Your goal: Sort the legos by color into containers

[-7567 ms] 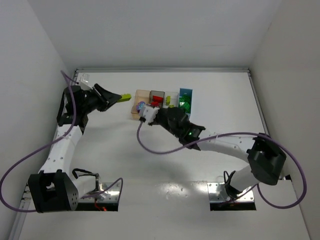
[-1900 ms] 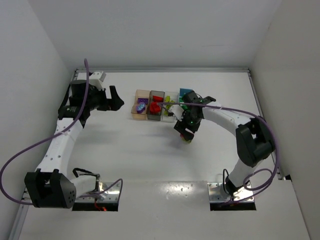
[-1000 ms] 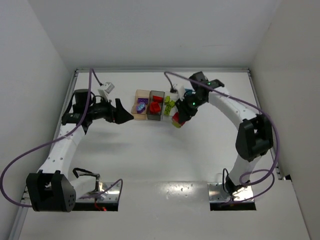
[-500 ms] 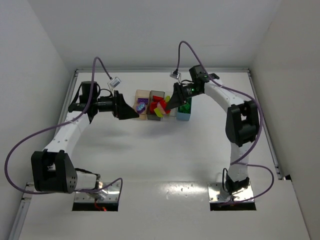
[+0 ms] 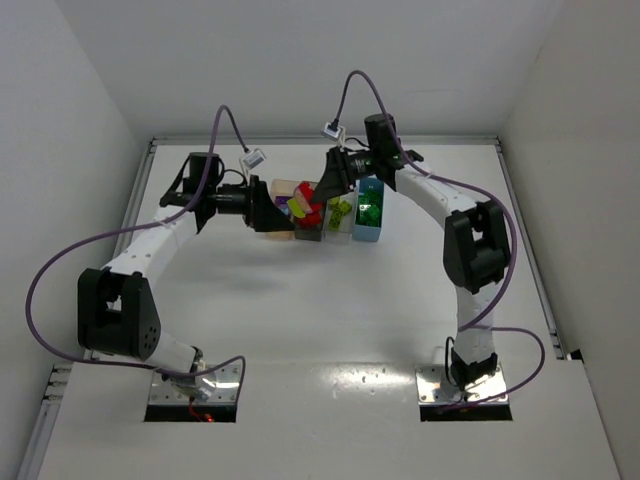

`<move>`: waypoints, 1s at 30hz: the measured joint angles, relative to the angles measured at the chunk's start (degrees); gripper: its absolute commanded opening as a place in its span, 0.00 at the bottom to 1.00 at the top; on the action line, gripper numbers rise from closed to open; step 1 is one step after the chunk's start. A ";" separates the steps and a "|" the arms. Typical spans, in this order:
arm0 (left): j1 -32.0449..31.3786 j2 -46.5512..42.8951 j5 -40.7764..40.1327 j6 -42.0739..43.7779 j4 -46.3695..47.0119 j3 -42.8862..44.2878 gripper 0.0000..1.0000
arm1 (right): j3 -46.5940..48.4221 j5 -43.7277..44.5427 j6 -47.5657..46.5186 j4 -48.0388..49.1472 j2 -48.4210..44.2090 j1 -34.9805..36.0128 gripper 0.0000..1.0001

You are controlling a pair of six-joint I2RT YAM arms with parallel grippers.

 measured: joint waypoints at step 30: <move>-1.22 1.90 3.76 -0.04 1.90 3.17 0.22 | -4.24 -1.73 3.58 7.39 -1.03 2.91 0.03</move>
